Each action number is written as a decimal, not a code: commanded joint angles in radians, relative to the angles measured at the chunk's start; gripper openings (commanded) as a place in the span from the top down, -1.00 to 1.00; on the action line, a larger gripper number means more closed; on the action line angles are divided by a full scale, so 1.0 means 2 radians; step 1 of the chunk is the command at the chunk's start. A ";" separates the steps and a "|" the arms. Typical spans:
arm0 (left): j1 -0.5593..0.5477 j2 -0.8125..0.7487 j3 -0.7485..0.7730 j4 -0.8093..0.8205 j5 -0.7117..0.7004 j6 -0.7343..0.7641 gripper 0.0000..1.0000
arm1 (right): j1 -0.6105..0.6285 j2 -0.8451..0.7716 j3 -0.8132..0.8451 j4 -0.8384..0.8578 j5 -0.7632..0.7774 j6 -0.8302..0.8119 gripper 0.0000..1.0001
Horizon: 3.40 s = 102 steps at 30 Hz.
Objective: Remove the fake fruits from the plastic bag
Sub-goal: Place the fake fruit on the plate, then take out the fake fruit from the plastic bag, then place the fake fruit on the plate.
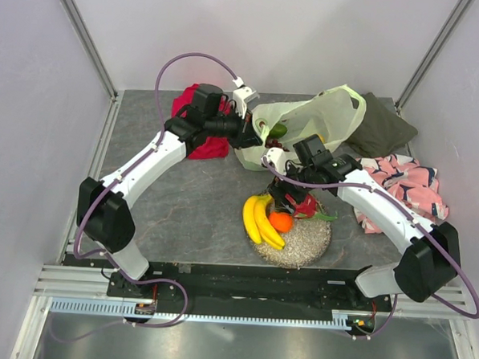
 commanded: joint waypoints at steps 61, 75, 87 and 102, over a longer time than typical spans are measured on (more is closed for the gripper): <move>-0.013 0.013 -0.001 0.014 0.047 -0.013 0.97 | -0.158 0.262 0.257 0.161 0.213 0.093 0.38; -0.012 0.009 0.013 0.022 0.025 -0.013 0.97 | -0.126 0.004 0.137 0.018 -0.075 0.112 0.35; -0.012 -0.011 -0.001 0.020 0.013 0.000 0.97 | -0.008 -0.021 0.016 -0.065 -0.029 -0.075 0.34; -0.010 -0.030 -0.012 0.010 -0.002 0.020 0.97 | -0.039 0.056 0.183 -0.098 -0.052 -0.028 -0.64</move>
